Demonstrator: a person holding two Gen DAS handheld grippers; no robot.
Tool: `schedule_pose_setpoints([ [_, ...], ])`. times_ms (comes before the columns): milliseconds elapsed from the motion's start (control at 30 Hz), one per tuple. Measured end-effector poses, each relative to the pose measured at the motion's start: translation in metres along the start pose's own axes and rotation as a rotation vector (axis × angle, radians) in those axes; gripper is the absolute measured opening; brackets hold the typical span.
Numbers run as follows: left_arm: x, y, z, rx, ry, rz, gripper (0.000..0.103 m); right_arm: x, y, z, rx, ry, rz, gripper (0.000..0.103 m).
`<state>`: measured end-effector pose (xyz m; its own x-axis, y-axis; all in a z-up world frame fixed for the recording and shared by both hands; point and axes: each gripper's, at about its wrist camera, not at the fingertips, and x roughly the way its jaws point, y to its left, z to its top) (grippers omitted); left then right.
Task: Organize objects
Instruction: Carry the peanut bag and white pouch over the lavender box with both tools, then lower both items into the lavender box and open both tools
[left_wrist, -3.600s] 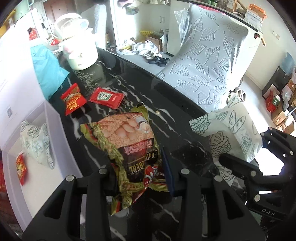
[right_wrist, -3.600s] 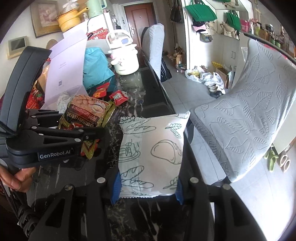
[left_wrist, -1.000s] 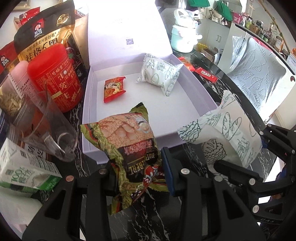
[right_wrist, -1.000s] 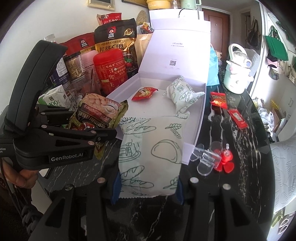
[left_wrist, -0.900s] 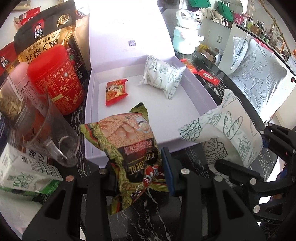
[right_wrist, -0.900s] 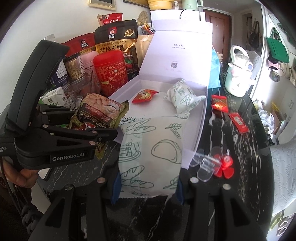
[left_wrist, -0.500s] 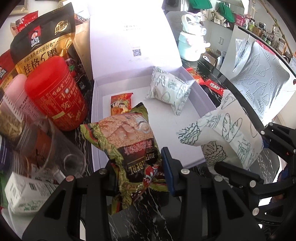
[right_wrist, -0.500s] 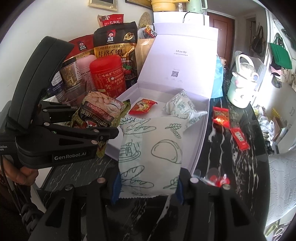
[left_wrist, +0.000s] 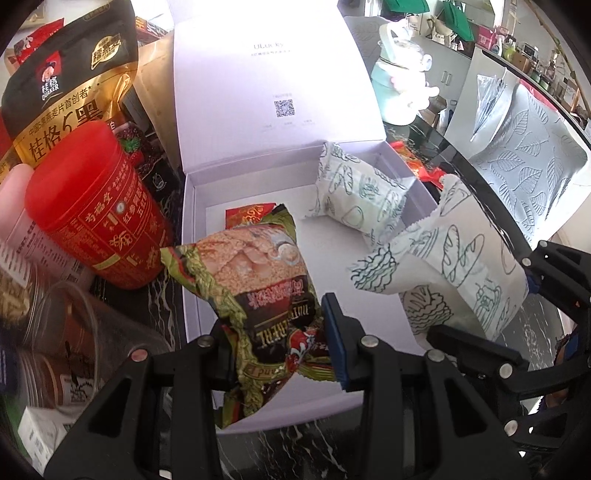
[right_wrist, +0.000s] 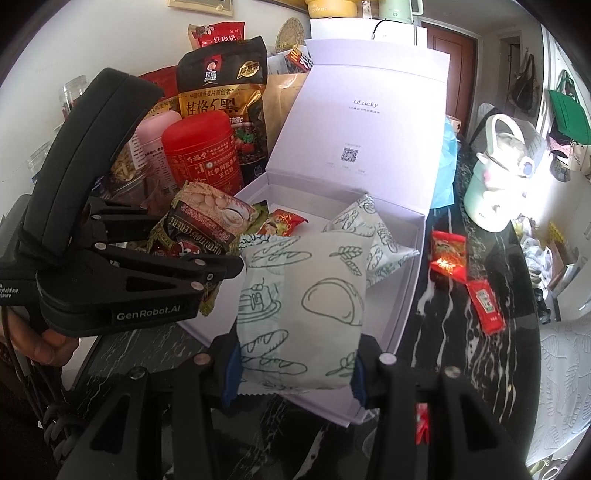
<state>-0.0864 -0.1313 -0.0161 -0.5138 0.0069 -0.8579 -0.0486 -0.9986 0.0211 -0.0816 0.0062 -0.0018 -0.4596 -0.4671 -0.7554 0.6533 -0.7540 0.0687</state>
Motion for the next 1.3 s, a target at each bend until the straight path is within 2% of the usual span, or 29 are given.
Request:
schedule_pose_setpoints([
  [667,0.043,0.007,0.014,0.01,0.081,0.013,0.036,0.042,-0.017,0.013,0.003,0.05,0.028,0.048],
  [867,0.055,0.01,0.013,0.005,0.117,-0.004,0.036,0.052,-0.019,0.017,-0.002,0.066,0.034,0.048],
  [1300,0.061,0.015,0.012,0.005,0.118,0.001,0.036,0.07,-0.025,0.019,0.006,0.097,0.027,0.048],
])
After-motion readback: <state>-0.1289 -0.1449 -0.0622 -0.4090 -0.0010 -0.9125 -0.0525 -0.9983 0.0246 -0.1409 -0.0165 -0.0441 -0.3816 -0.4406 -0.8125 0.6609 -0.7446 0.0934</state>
